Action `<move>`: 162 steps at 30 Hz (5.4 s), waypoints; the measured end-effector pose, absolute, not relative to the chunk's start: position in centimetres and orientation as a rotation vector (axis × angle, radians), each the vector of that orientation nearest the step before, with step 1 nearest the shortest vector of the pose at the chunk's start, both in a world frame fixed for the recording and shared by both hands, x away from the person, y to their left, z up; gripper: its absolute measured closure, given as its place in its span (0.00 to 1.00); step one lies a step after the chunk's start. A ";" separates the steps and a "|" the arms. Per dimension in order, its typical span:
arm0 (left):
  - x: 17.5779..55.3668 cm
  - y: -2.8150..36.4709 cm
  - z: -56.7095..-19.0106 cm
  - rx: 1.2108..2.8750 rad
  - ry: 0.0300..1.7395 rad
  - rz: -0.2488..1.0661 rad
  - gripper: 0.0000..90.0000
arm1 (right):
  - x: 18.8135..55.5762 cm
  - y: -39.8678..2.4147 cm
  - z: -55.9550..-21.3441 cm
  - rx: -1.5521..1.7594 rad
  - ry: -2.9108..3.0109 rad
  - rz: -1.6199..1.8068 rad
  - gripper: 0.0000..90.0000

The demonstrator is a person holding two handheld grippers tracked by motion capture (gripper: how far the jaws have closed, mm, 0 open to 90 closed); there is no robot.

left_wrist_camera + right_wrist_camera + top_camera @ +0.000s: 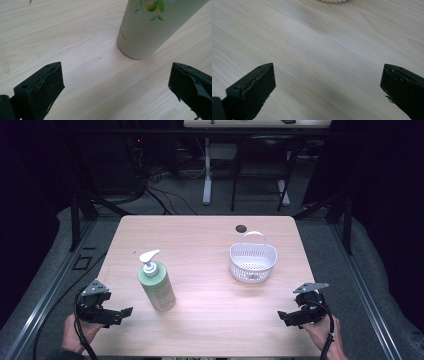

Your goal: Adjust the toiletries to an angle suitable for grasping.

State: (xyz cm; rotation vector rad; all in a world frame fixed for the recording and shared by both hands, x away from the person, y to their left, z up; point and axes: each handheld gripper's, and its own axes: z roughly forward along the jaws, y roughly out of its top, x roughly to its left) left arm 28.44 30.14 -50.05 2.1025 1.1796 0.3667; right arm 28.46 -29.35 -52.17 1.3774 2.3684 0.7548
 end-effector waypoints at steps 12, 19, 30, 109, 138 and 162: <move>28.1 29.9 -49.4 2.080 1.136 0.394 0.00 | 28.6 -28.9 -52.2 1.345 2.397 0.730 0.00; 28.0 29.3 -48.9 2.069 1.105 0.415 0.00 | 28.6 -28.8 -52.0 1.351 2.399 0.749 0.00; 27.6 27.9 -47.9 2.052 1.053 0.436 0.00 | 28.7 -28.3 -52.0 1.324 2.417 0.762 0.00; 31.1 22.0 -47.3 1.823 0.912 0.517 0.12 | 28.6 -28.4 -52.0 1.309 2.429 0.743 0.00; 31.7 19.4 -47.6 1.819 0.855 0.511 0.13 | 28.6 -28.4 -51.9 1.310 2.426 0.735 0.00; 32.1 16.0 -47.5 1.840 0.809 0.475 0.13 | 28.6 -28.5 -51.9 1.311 2.423 0.737 0.00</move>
